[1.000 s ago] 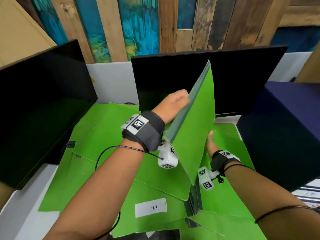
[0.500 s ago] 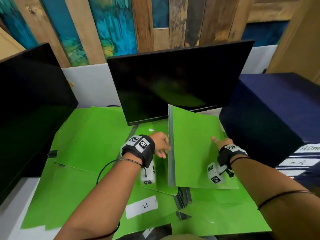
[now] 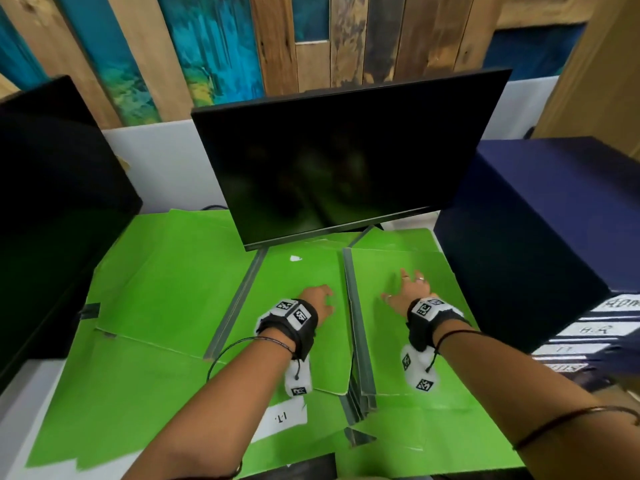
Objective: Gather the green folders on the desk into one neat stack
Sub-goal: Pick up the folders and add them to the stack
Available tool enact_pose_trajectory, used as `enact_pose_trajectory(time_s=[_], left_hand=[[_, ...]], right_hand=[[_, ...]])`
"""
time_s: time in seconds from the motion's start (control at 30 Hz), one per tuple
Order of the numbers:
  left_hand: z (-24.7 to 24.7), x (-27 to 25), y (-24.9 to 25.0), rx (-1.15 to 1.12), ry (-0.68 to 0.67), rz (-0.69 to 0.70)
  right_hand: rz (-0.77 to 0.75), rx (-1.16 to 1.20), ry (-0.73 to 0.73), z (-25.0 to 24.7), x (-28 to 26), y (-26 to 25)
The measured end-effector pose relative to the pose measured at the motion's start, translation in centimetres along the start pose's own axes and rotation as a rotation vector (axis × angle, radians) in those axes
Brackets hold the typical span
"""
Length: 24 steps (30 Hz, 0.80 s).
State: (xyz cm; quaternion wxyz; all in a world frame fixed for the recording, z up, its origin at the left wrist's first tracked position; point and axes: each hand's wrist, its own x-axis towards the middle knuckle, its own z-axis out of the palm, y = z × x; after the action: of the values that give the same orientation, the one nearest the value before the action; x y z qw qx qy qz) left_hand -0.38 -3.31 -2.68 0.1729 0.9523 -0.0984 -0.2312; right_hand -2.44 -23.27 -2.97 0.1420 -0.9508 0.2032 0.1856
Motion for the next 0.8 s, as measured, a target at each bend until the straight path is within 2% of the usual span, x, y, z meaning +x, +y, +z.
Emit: enact_pose_trajectory(time_s=[0.07, 0.13, 0.2, 0.27, 0.37, 0.47, 0.57, 0.67, 0.8], left_hand=[[-1.6, 0.5, -2.5, 0.102, 0.151, -0.098], [-3.0, 0.6, -5.2, 0.14, 0.276, -0.278], [-3.5, 0.1, -7.9, 0.081, 0.299, -0.449], [-3.3, 0.0, -10.3, 0.014, 0.241, -0.543], [-2.5, -0.5, -12.3, 0.006, 0.2, -0.548], [-2.2, -1.3, -13.0, 0.054, 0.205, -0.535], [-2.2, -2.6, -13.5, 0.13, 0.162, -0.558], [-2.3, -3.6, -14.0, 0.186, 0.193, -0.583], [-1.7, -4.2, -15.6, 0.068, 0.313, -0.571]], right_hand=[[-0.12, -0.048, -0.032, 1.0, -0.6, -2.2], [-0.171, -0.07, -0.094, 2.4, -0.5, -4.1], [-0.18, -0.092, -0.156, 3.8, -0.4, -5.1], [-0.16, -0.133, -0.18, 4.8, -0.3, -5.6], [-0.167, -0.246, -0.096, 4.7, -1.0, -6.8], [-0.358, -0.377, 0.019, 4.4, -1.0, -8.4], [-0.551, -0.41, -0.056, 5.3, -0.7, -9.9], [-0.581, -0.328, -0.105, 5.9, -1.1, -10.8], [-0.615, -0.223, -0.164, 6.0, -1.4, -11.3]])
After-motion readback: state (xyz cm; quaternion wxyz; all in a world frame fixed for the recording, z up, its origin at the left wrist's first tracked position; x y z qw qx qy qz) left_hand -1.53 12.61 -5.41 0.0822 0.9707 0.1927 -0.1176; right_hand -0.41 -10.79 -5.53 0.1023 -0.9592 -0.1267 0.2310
